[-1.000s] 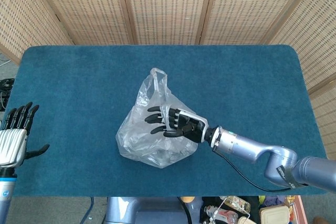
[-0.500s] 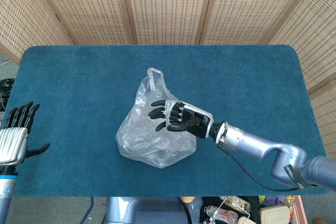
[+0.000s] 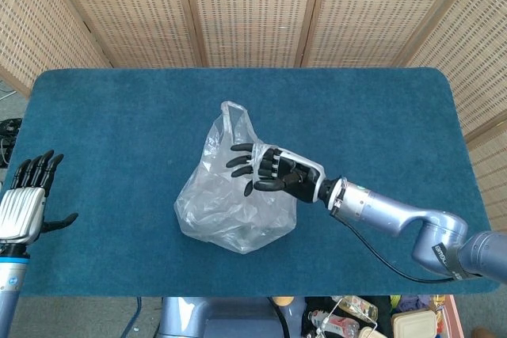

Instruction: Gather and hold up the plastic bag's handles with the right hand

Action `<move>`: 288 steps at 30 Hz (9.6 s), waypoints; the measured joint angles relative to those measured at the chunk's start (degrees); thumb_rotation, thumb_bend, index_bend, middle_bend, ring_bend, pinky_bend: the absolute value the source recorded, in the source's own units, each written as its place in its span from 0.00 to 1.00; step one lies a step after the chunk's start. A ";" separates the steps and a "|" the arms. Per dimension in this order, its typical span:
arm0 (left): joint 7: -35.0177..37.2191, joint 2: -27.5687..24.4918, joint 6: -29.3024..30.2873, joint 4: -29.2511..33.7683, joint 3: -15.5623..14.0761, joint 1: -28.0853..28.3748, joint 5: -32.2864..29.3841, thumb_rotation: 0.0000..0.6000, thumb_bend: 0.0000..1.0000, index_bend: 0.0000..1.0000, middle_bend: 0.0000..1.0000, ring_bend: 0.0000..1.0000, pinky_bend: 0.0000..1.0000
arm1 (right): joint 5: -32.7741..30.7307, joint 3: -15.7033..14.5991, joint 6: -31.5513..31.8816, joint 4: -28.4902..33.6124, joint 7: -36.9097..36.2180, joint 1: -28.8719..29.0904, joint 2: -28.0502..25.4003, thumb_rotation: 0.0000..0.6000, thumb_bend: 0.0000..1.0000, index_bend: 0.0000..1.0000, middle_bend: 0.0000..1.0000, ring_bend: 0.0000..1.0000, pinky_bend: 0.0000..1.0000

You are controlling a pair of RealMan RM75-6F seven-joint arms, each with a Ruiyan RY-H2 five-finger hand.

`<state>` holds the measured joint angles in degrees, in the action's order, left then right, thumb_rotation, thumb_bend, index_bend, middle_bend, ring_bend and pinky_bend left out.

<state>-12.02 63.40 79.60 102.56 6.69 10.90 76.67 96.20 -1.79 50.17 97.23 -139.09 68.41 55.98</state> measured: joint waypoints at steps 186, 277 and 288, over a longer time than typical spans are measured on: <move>36.19 21.64 3.34 -37.77 11.72 48.33 13.43 1.00 0.27 0.21 0.00 0.07 0.23 | -25.12 17.28 -14.29 4.82 25.66 -2.93 3.37 1.00 0.00 0.27 0.38 0.34 0.46; 31.15 25.66 -9.60 -36.58 16.86 54.07 3.81 1.00 0.27 0.20 0.00 0.07 0.23 | -40.04 42.82 -24.94 -1.91 56.25 -15.92 25.21 1.00 0.00 0.33 0.39 0.30 0.29; 31.17 27.04 -11.52 -38.39 17.17 55.12 2.53 1.00 0.27 0.20 0.00 0.07 0.23 | -37.00 46.69 -32.20 -2.36 54.55 -18.71 25.61 1.00 0.00 0.41 0.50 0.43 0.34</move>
<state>19.15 90.44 68.08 64.17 23.86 66.03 79.20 59.20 44.90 17.97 94.86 -84.55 49.70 81.59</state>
